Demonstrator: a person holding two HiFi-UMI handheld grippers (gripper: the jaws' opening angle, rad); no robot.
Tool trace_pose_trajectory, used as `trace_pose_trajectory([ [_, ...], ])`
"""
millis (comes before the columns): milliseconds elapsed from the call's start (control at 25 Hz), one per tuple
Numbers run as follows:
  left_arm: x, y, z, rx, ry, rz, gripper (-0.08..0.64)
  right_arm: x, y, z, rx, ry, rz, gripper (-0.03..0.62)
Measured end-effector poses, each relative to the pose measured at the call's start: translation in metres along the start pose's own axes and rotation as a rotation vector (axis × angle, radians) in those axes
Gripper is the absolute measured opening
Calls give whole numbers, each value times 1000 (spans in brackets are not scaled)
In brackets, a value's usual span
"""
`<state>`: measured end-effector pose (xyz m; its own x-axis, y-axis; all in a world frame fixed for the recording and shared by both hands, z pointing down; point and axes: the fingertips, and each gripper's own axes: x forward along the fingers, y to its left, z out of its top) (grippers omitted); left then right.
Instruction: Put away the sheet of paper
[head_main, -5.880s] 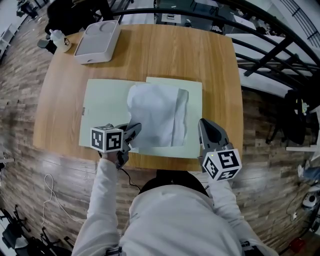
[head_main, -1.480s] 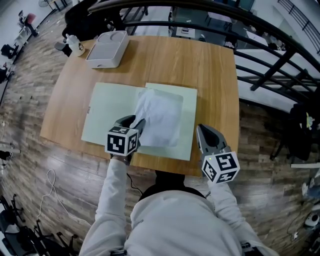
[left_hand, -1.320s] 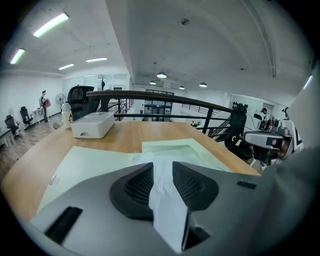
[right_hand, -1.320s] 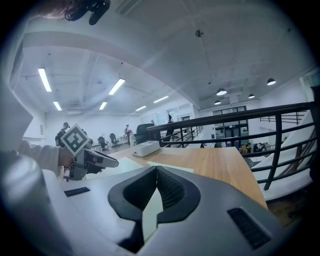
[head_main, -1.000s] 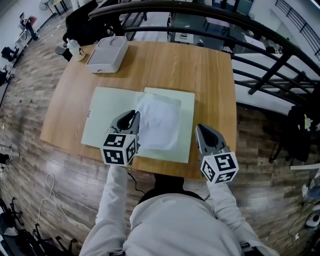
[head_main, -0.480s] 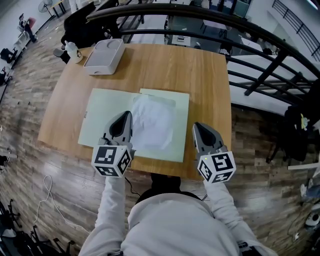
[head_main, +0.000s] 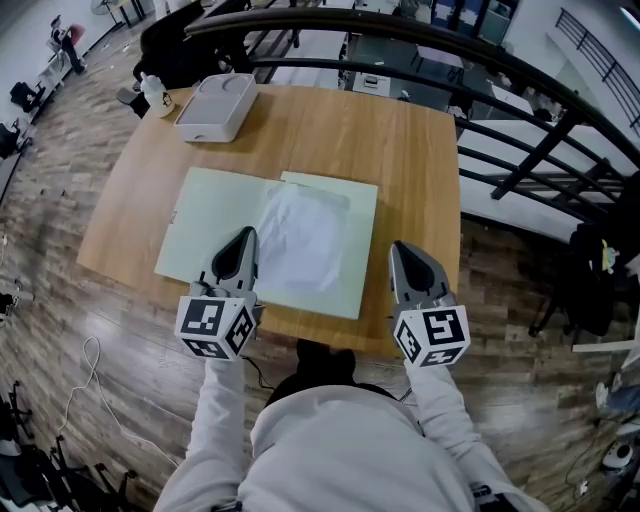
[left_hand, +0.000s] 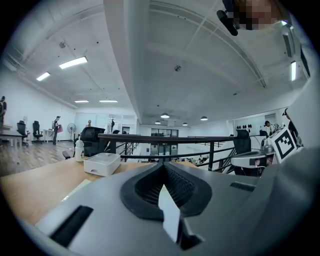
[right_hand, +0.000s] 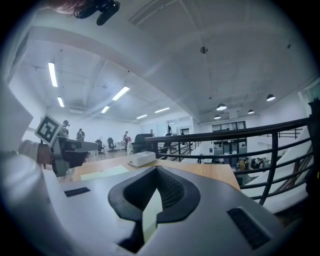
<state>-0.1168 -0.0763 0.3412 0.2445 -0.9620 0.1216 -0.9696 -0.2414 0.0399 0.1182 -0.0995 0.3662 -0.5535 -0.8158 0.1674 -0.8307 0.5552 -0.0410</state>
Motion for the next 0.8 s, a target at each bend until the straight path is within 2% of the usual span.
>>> trace_pose_trajectory([
  [800,-20,-22,-4,3,6,32,18,-28,-3,0,-21,-17,38,26],
])
